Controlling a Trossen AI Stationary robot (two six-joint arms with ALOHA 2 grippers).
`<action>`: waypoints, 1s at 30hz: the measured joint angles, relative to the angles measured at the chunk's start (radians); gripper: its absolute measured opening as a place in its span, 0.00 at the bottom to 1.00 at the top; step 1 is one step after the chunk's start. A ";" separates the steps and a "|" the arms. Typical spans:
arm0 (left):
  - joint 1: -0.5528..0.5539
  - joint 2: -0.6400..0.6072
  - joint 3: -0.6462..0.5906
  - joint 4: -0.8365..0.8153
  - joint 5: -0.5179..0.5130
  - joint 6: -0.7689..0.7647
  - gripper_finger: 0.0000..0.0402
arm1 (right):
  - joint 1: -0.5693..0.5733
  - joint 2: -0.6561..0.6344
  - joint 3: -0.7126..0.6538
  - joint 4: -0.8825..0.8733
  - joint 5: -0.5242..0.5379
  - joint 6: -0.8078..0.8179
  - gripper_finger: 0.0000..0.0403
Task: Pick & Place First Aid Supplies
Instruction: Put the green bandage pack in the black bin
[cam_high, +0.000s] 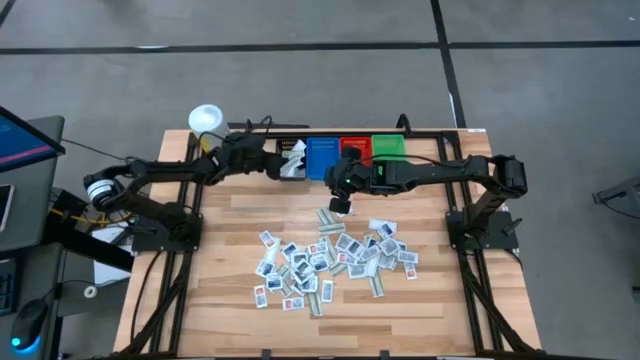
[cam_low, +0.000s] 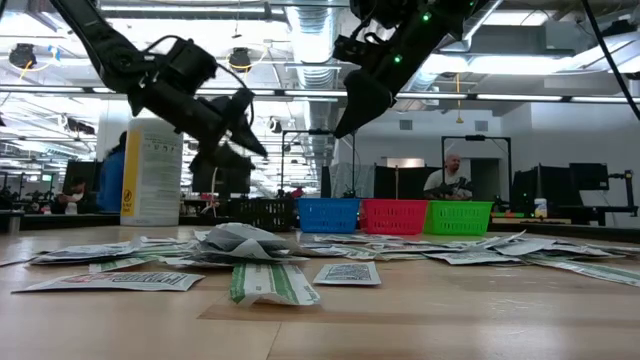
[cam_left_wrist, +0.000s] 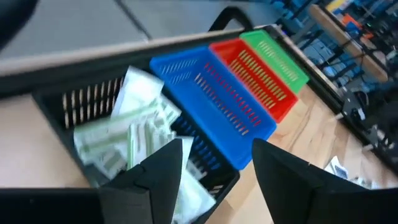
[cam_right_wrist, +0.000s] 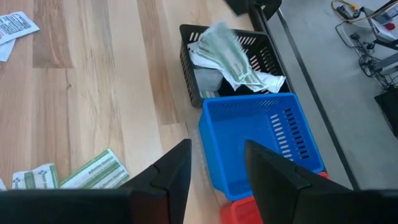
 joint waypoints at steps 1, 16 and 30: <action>0.000 -0.015 0.000 0.000 -0.004 0.037 0.49 | 0.000 0.000 0.000 0.000 0.000 0.008 0.36; -0.041 -0.209 0.000 0.000 -0.056 0.156 0.49 | 0.001 0.000 0.000 -0.049 -0.052 0.018 0.34; -0.307 -0.313 0.000 0.000 -0.055 0.138 0.49 | 0.066 0.000 0.000 -0.048 -0.152 0.124 0.33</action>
